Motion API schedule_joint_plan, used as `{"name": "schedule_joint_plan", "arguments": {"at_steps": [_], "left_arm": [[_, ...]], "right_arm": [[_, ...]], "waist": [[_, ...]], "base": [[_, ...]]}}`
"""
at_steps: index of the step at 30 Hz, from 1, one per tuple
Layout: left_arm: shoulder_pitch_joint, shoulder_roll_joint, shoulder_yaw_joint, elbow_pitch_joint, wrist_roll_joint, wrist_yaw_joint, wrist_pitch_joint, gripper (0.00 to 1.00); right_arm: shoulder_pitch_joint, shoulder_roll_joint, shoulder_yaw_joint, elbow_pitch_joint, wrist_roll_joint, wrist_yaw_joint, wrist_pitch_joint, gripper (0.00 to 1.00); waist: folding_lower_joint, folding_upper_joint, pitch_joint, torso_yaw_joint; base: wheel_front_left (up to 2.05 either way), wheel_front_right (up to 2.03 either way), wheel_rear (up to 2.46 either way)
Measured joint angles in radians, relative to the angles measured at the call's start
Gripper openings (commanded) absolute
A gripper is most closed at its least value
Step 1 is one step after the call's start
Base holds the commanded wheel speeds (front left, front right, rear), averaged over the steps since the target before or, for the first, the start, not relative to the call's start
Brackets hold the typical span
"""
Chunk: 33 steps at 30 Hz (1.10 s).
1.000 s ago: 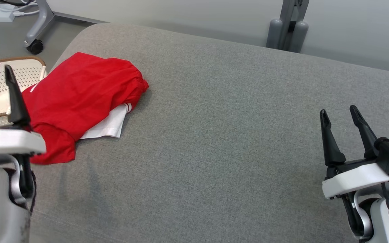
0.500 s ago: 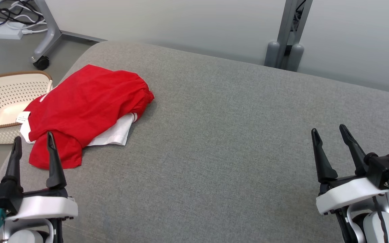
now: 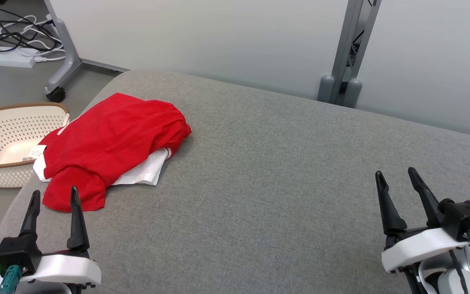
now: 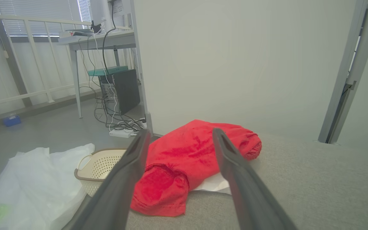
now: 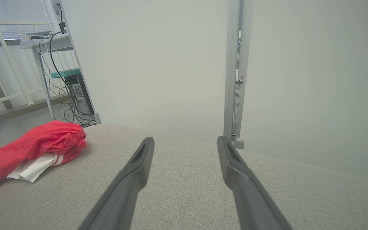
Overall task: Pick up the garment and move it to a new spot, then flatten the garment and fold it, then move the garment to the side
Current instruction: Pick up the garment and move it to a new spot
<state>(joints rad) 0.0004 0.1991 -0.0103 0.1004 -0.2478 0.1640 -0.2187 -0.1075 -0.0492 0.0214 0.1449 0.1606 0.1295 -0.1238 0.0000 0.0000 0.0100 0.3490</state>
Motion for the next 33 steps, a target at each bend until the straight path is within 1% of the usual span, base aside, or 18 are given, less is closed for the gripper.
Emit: {"name": "schedule_joint_plan", "arguments": {"at_steps": [20, 24, 29, 33], "left_arm": [[0.009, 0.009, -0.008, -0.011, -0.009, 0.015, 0.03, 1.0], [-0.039, 0.013, -0.001, -0.032, -0.031, 0.016, 0.055, 1.0], [-0.196, 0.075, 0.013, -0.085, -0.042, 0.0, 0.137, 1.0], [-0.361, 0.135, 0.014, -0.093, -0.053, -0.034, 0.233, 1.0]], "right_arm": [[0.005, 0.0, -0.009, 0.005, 0.009, 0.0, -0.003, 1.0], [0.004, 0.0, -0.014, 0.002, 0.008, 0.0, -0.003, 1.0], [-0.007, 0.001, -0.016, -0.012, -0.002, 0.0, 0.003, 1.0], [-0.028, 0.001, -0.006, -0.031, -0.013, 0.0, 0.014, 1.0]], "waist": [[0.0, 0.0, -0.004, 0.005], [0.0, 0.0, 0.006, 0.011], [0.0, 0.0, 0.026, 0.017], [0.0, 0.0, 0.052, 0.008]], "base": [[0.0, 0.0, 0.0], [0.0, 0.0, 0.0], [0.0, 0.0, 0.0], [0.0, 0.0, 0.0]]}}
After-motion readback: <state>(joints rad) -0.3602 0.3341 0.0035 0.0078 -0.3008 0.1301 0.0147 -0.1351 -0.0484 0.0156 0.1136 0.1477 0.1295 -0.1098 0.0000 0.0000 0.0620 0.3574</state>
